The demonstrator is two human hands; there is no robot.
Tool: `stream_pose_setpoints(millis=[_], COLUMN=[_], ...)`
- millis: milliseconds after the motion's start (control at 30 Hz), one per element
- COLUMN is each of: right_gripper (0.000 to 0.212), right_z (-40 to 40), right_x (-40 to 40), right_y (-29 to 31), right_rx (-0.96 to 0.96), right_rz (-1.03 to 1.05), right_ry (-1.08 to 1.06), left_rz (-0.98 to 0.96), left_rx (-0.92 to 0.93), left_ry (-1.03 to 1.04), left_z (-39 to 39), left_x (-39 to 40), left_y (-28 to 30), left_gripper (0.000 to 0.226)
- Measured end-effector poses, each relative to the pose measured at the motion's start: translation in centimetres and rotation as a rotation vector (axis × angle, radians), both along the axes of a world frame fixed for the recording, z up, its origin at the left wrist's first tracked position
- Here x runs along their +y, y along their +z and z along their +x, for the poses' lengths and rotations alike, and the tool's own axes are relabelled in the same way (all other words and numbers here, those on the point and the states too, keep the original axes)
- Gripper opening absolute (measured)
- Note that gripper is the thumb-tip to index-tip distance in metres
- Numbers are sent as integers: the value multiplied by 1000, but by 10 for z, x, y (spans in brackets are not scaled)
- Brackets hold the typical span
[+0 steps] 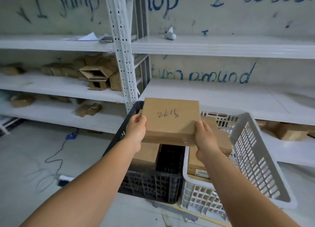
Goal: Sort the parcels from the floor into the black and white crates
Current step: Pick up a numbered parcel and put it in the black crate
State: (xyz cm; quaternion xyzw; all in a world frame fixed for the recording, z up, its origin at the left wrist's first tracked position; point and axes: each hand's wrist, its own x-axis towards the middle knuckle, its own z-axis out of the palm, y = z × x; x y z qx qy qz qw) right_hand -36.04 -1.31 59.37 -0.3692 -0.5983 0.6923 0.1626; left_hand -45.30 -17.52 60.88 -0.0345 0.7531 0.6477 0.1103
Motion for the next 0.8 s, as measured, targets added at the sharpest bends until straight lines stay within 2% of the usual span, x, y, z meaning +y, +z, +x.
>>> stream_pose_setpoints(millis=[167, 200, 300, 333, 400, 500, 533, 633, 800], right_gripper=[35, 36, 38, 43, 52, 43, 43, 44, 51], right_z=[-33, -40, -59, -65, -76, -90, -94, -106, -141], right_x=[11, 13, 16, 18, 23, 34, 36, 39, 33], right_y=[0, -2, -4, -4, -3, -4, -4, -7, -12], right_rx=[-7, -10, -21, -31, -46, -65, -83, -131, -123], right_rz=[-2, 5, 90, 127, 183, 235, 278, 402, 361], right_ry=[70, 81, 79, 71, 54, 22, 20, -20, -74], left_rz=[-67, -63, -33, -33, -45, -104, -117, -53, -4], left_rx=[-69, -108, -242, -253, -246, -248, -247, -279, -308], left_ry=[31, 21, -14, -29, -74, -163, -190, -247, -364], left_z=[-15, -15, -18, -22, -28, -42, -47, -65, -101], left_x=[6, 8, 13, 16, 21, 30, 33, 44, 63], left_y=[-18, -22, -38, -43, -51, -60, -62, -66, -79], left_gripper=[29, 36, 93, 100, 89, 52, 47, 52, 53])
